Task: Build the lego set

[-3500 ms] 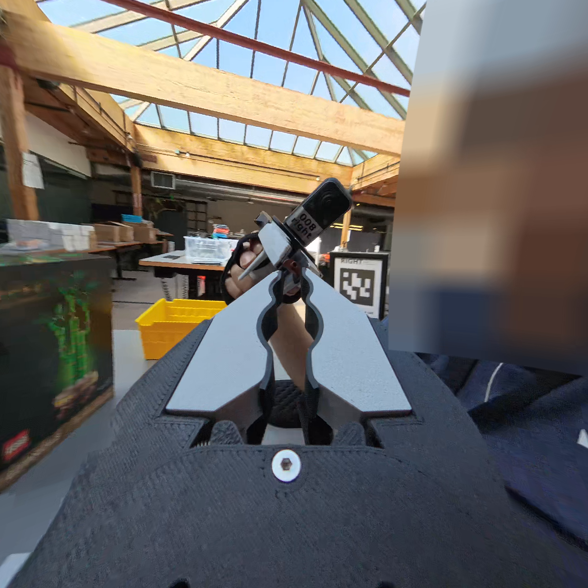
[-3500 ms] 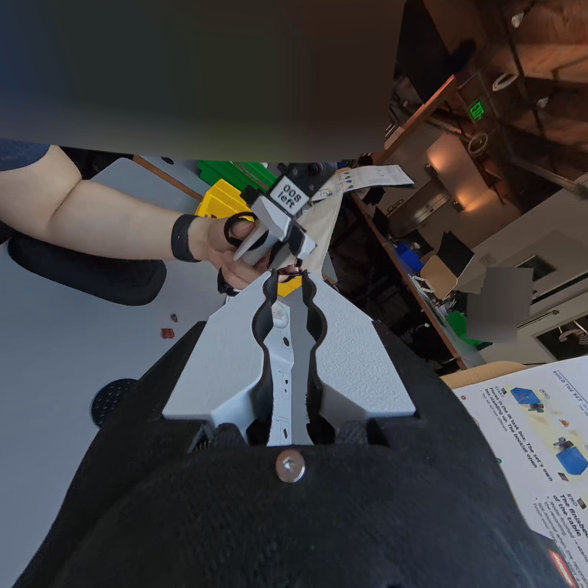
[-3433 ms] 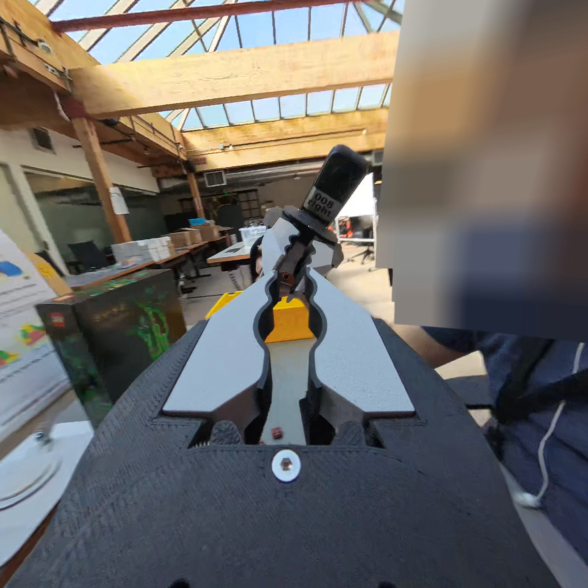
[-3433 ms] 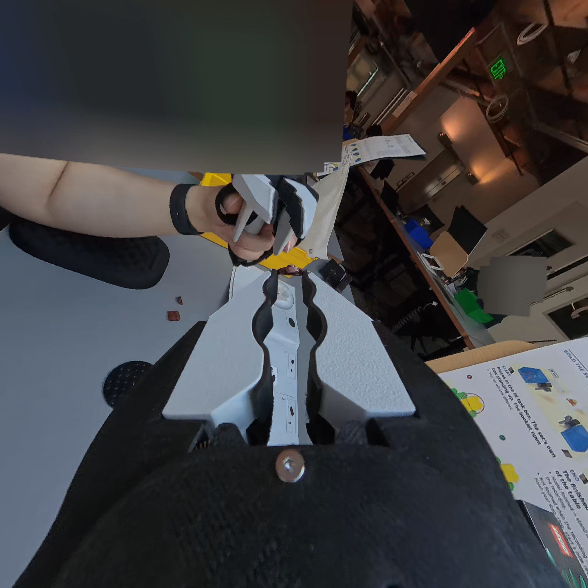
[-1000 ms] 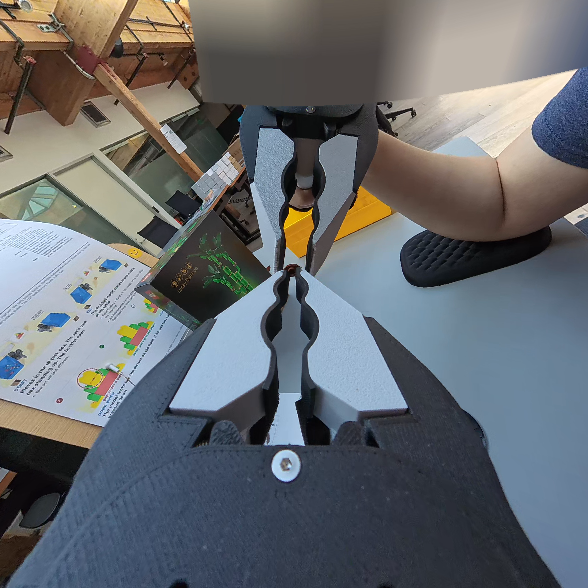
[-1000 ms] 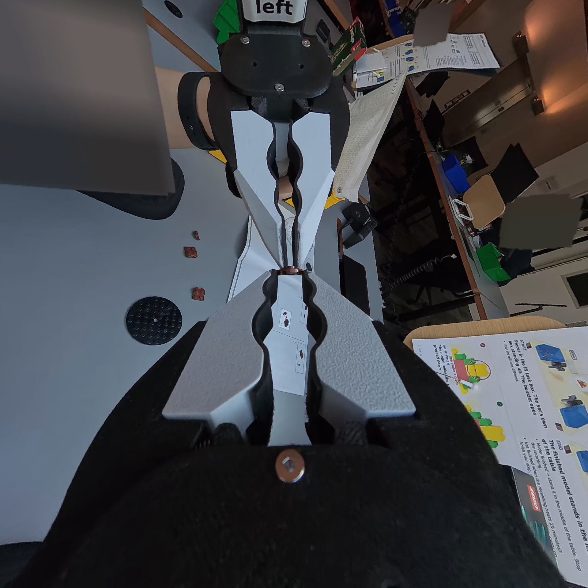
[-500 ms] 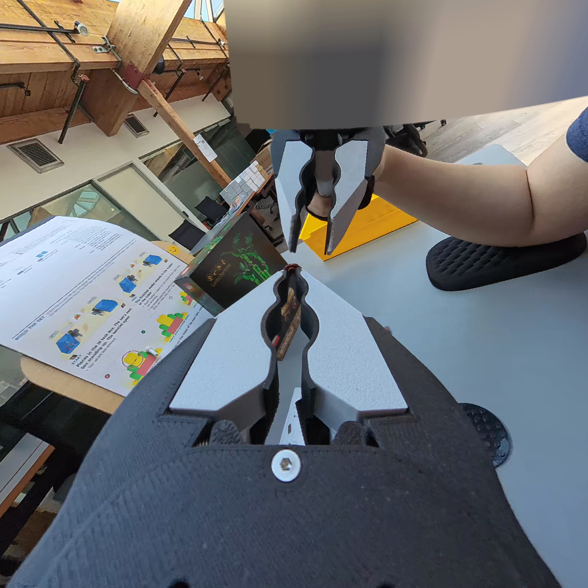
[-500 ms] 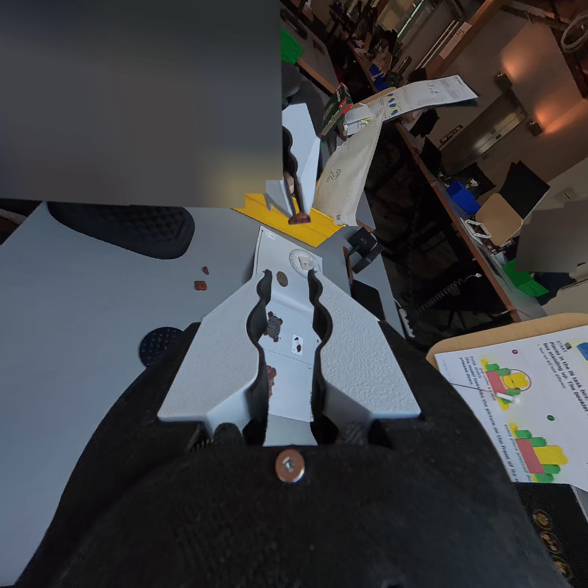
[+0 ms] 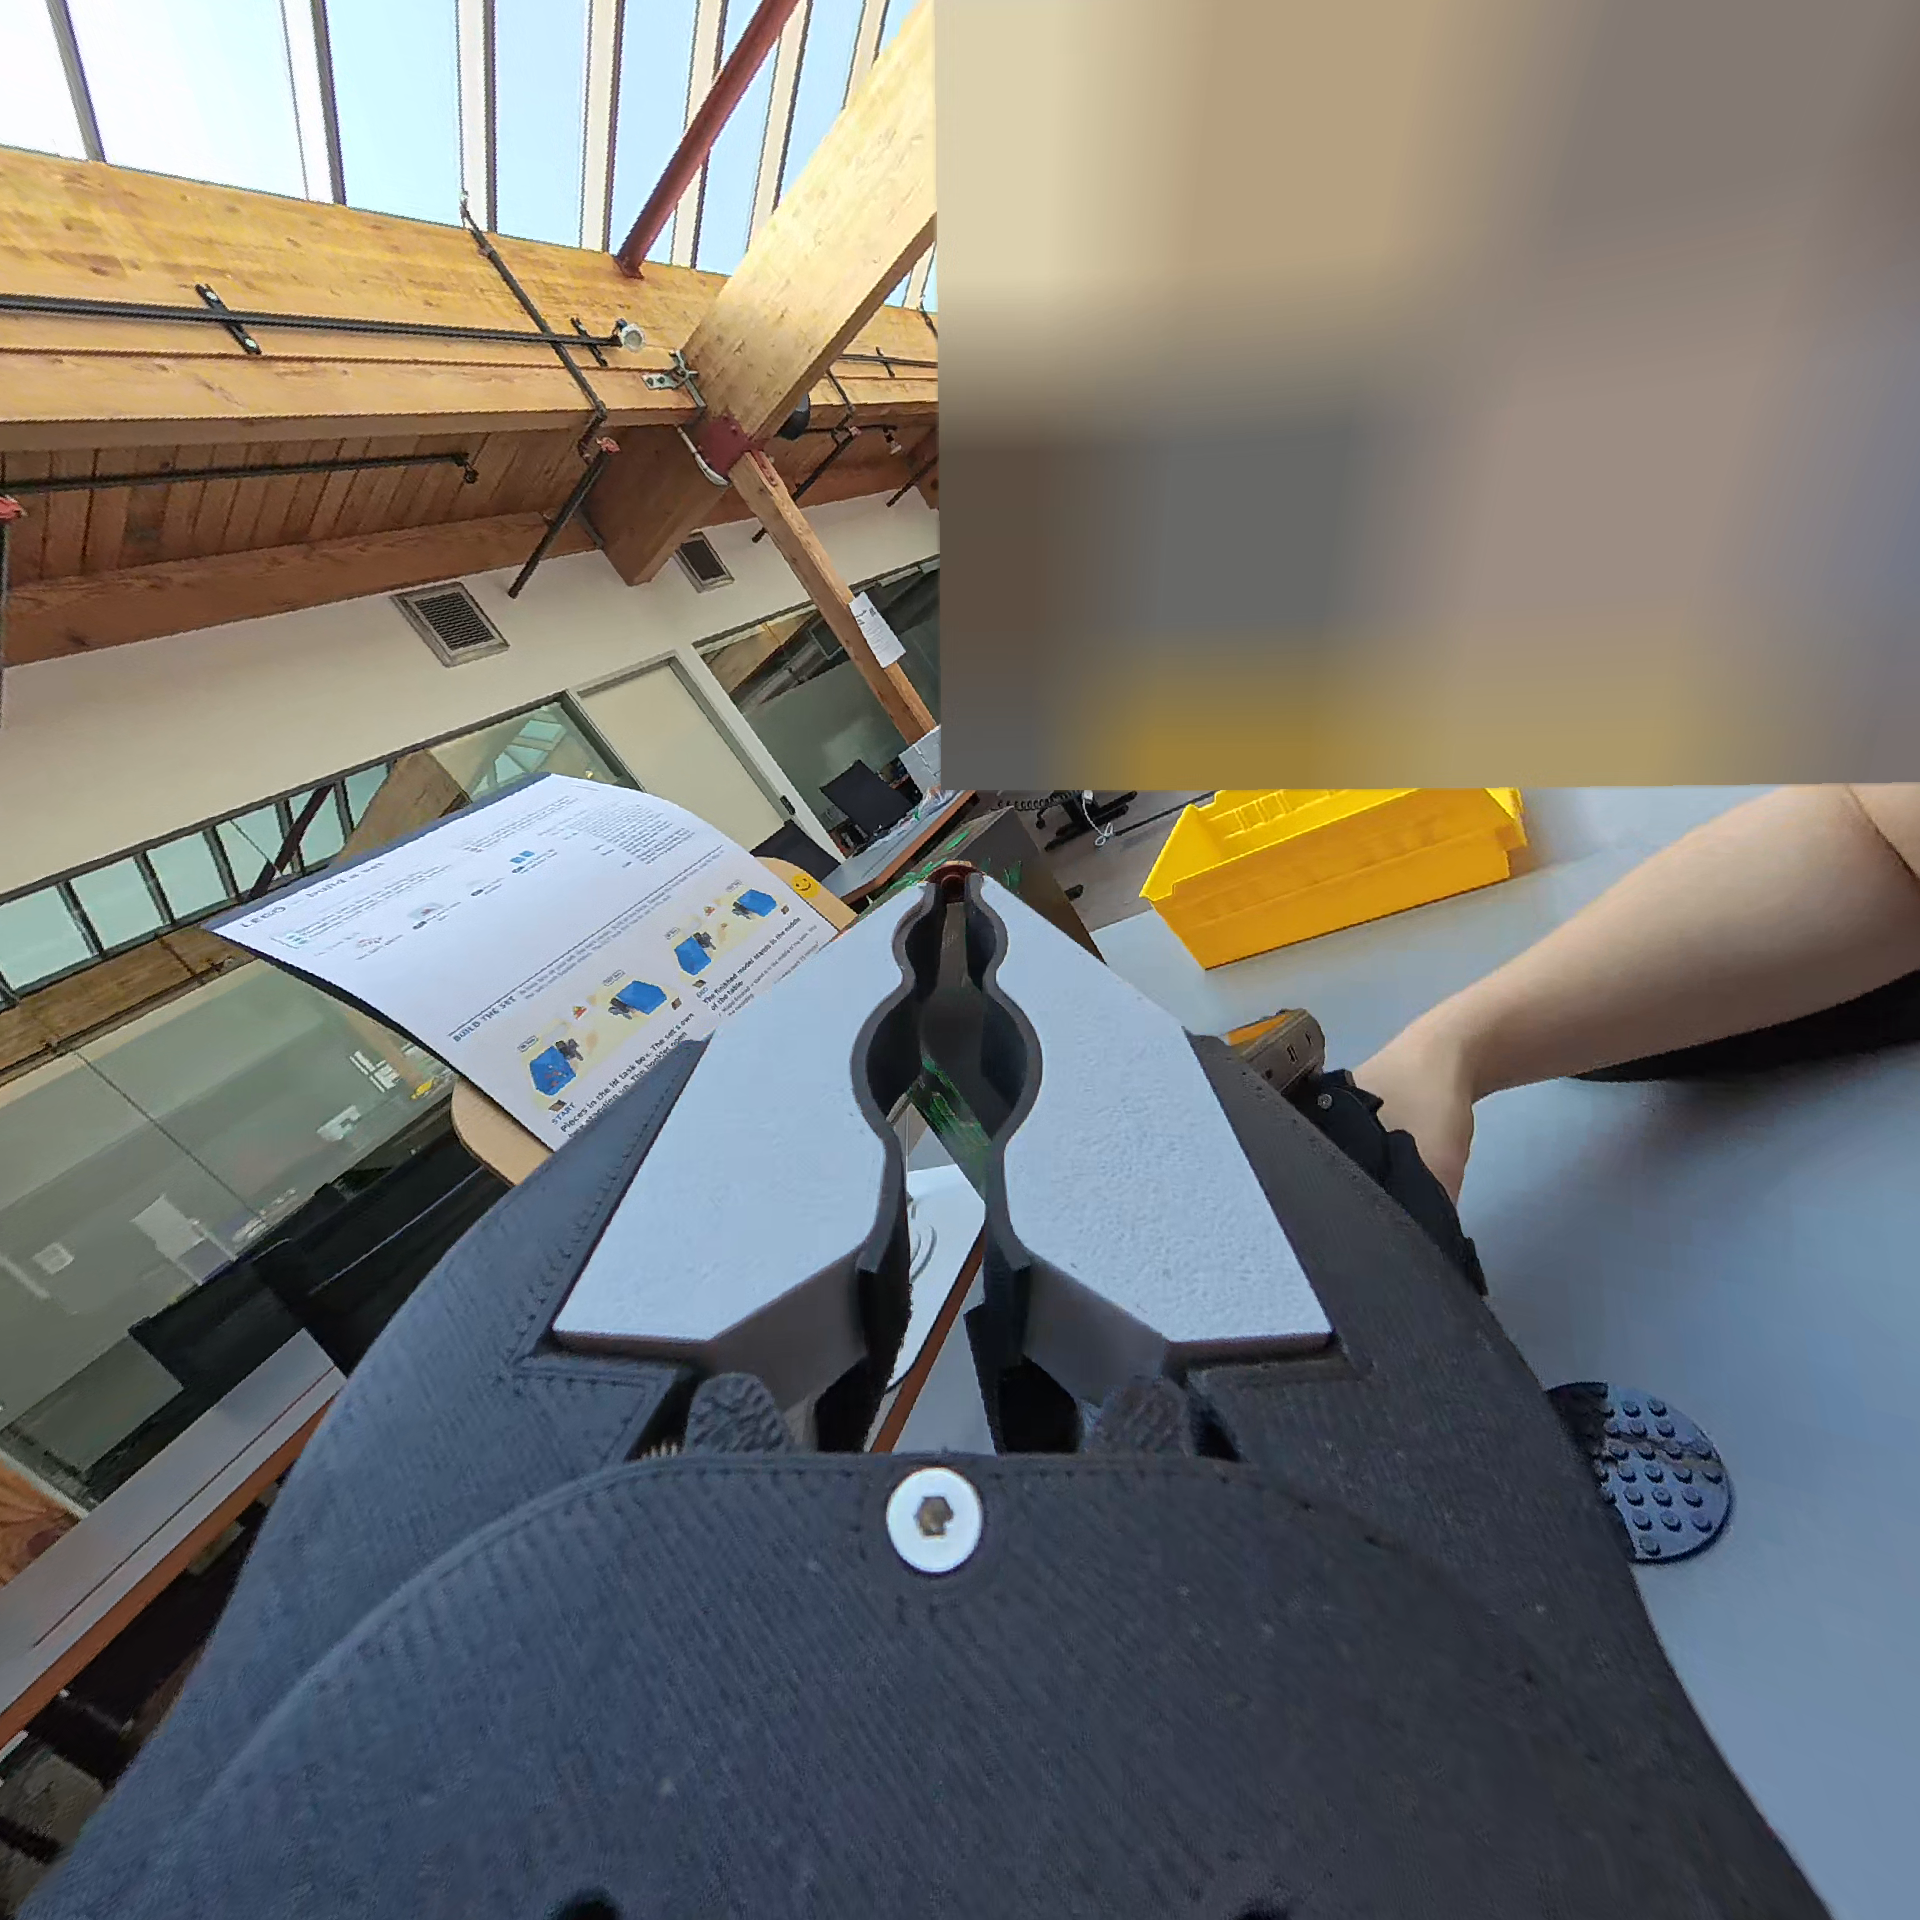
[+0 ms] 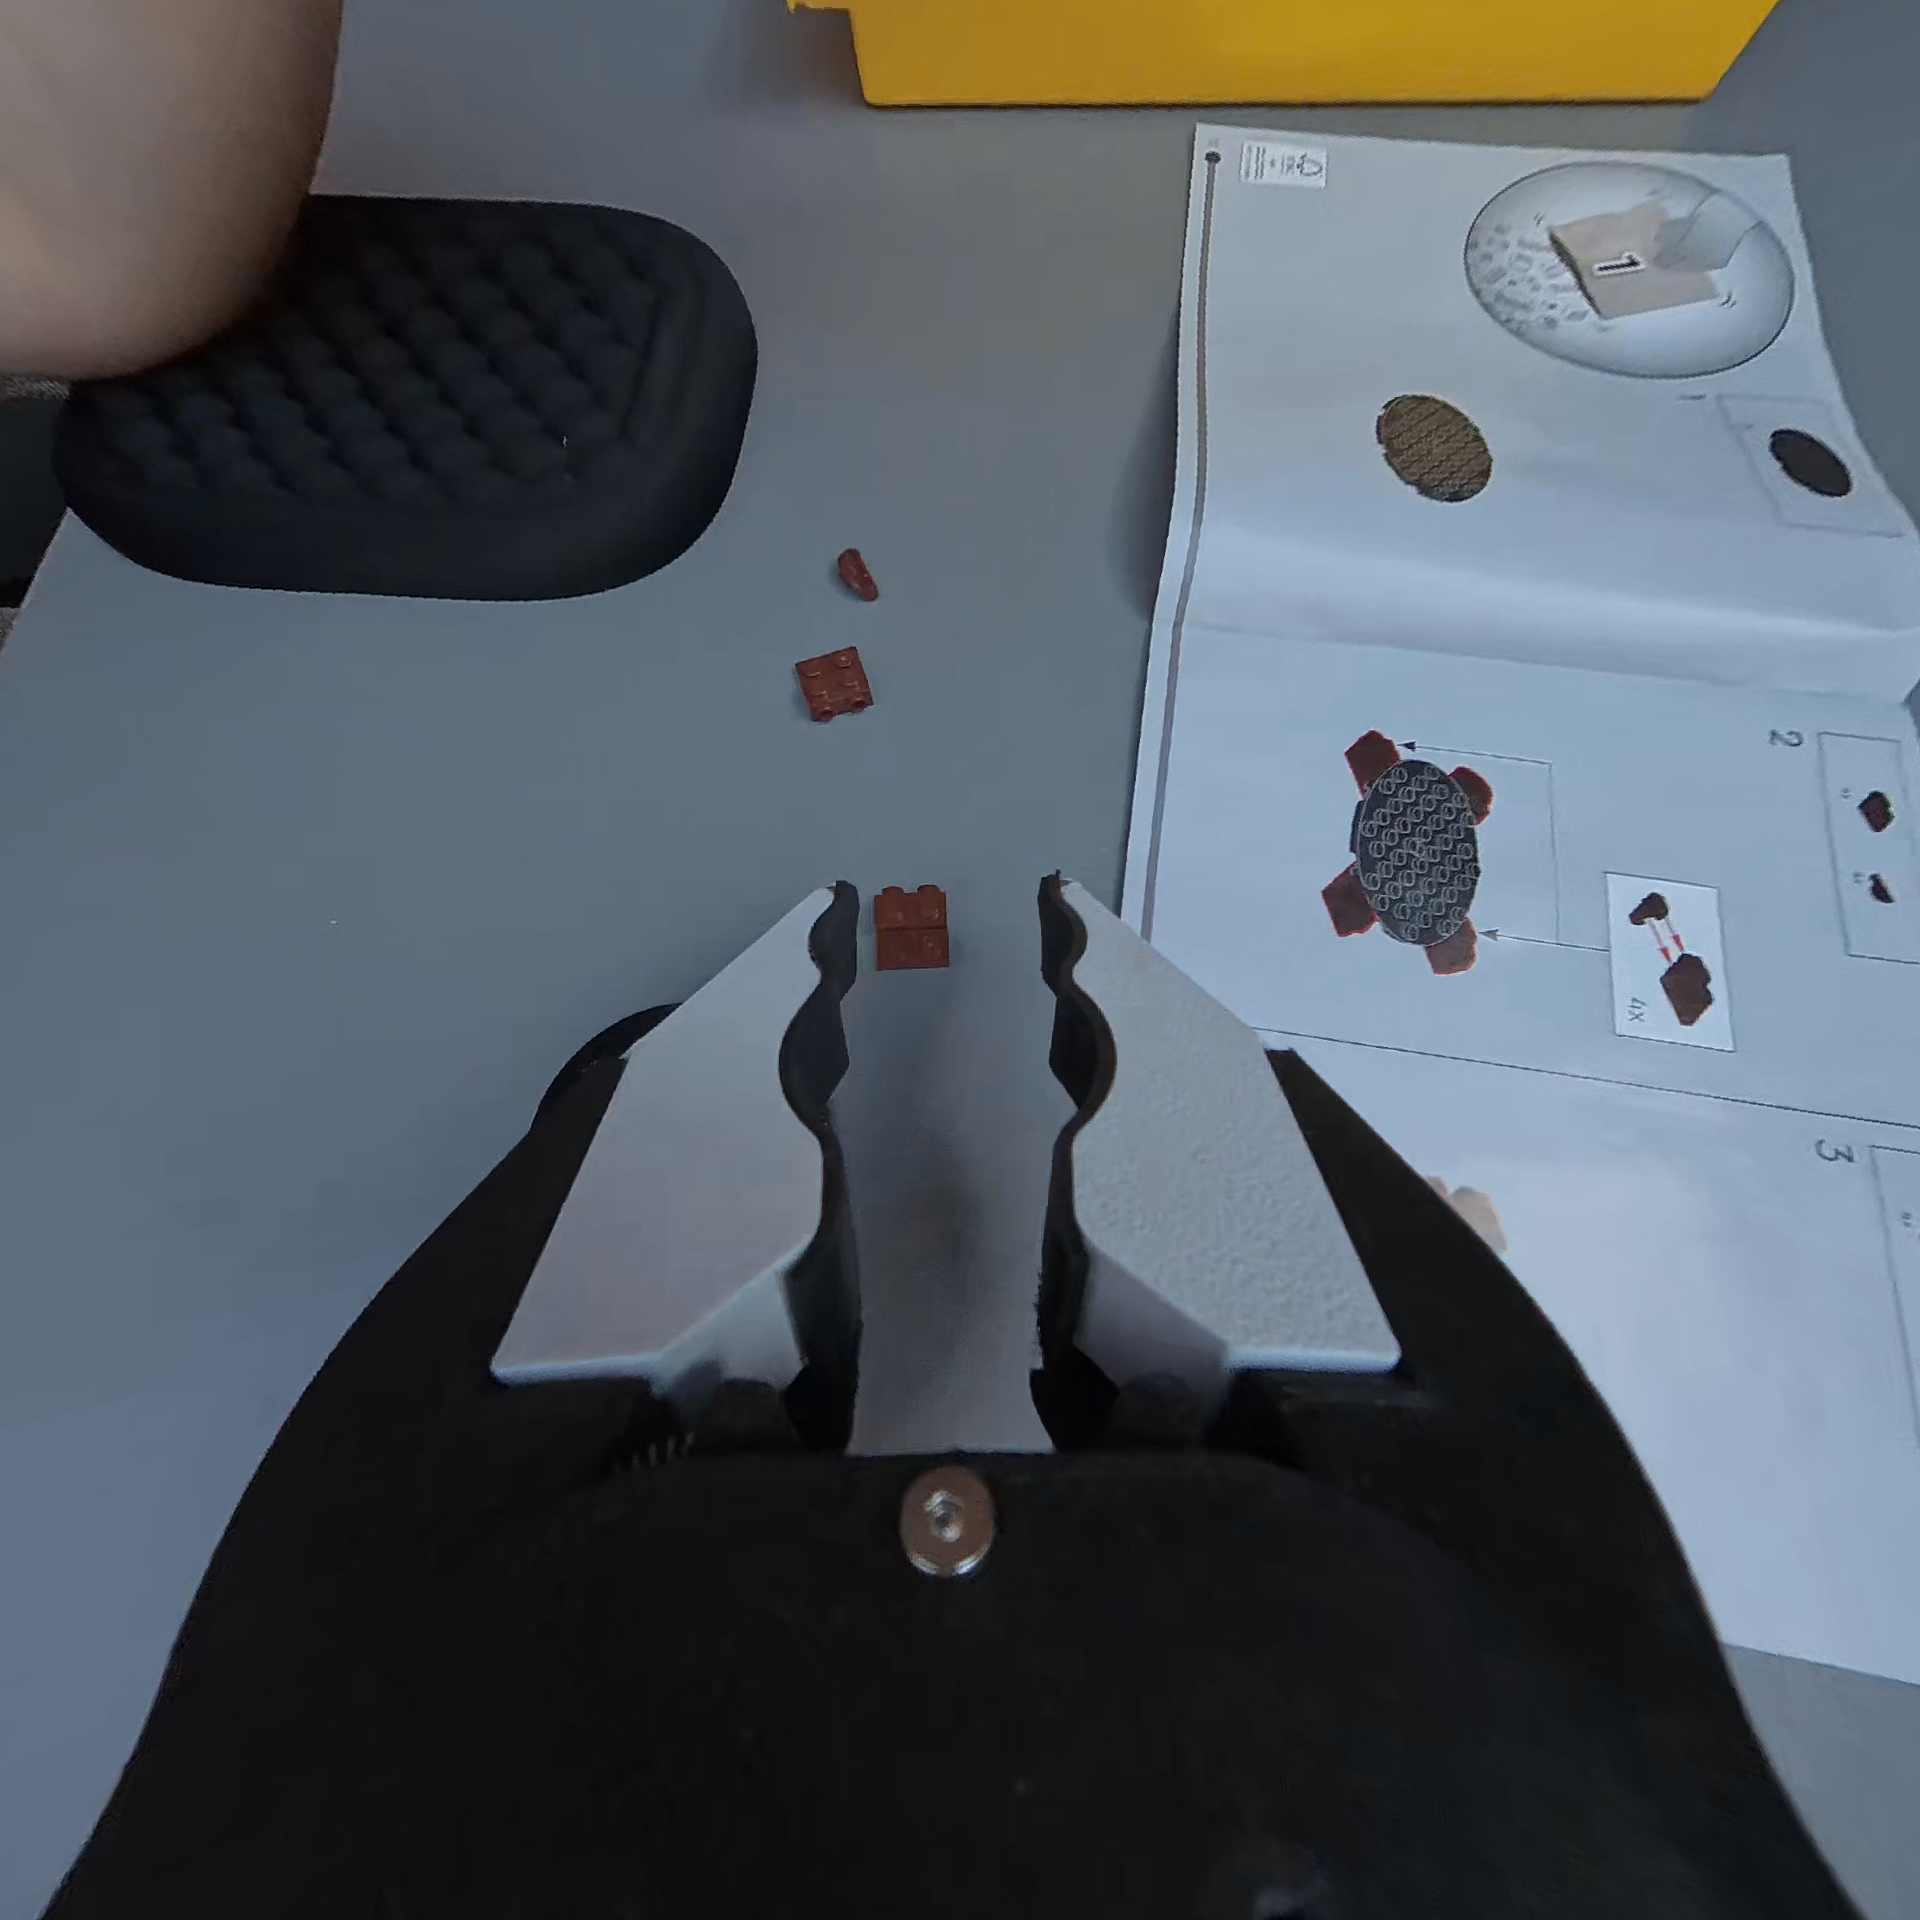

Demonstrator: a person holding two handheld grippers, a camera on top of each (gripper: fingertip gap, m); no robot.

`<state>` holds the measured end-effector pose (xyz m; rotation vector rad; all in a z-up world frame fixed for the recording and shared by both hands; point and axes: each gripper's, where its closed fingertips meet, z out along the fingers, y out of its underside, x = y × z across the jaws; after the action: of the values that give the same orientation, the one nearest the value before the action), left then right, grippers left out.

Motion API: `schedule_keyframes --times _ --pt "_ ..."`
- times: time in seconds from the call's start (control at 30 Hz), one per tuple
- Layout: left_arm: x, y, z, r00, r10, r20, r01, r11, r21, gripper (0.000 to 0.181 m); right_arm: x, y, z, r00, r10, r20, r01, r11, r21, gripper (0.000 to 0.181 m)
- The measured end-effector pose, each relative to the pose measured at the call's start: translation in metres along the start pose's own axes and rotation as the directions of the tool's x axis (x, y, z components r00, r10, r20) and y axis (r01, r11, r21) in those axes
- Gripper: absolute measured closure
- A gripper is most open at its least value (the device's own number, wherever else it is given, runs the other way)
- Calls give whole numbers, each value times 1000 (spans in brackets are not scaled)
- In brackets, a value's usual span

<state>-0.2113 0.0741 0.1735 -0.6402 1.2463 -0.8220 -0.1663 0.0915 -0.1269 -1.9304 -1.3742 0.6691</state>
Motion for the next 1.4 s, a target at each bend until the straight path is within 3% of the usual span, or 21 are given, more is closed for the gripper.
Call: schedule_keyframes --times 0.17,0.23,0.37,0.47,0.6,0.67,0.77,1.4 --pt "-3 -1 -4 1000 -29 -10 30 999 26 180 -11 19 18 999 34 36 -32 998 -53 147" --pt "-3 -1 -5 999 -41 -16 41 999 35 180 -10 20 19 1000 20 20 -19 998 -58 165" --pt "6 2 -2 996 -59 -71 62 997 36 180 -6 18 14 1000 -27 -3 26 997 -77 166" --pt "17 11 9 987 -84 -137 88 996 21 180 5 -19 -28 997 -52 -55 54 998 24 166" --pt "37 26 31 964 -133 -229 138 990 5 180 -9 -105 -132 992 -61 -106 95 929 357 167" --pt "47 30 42 949 -164 -271 173 985 10 180 -24 -123 -167 981 -100 -165 161 893 420 167" --pt "61 36 54 925 -200 -322 209 978 -8 180 -41 -132 -191 974 -117 -195 192 882 431 167" --pt "93 55 70 885 -222 -409 184 974 -132 180 -49 -121 -185 980 -115 -164 163 932 325 166"
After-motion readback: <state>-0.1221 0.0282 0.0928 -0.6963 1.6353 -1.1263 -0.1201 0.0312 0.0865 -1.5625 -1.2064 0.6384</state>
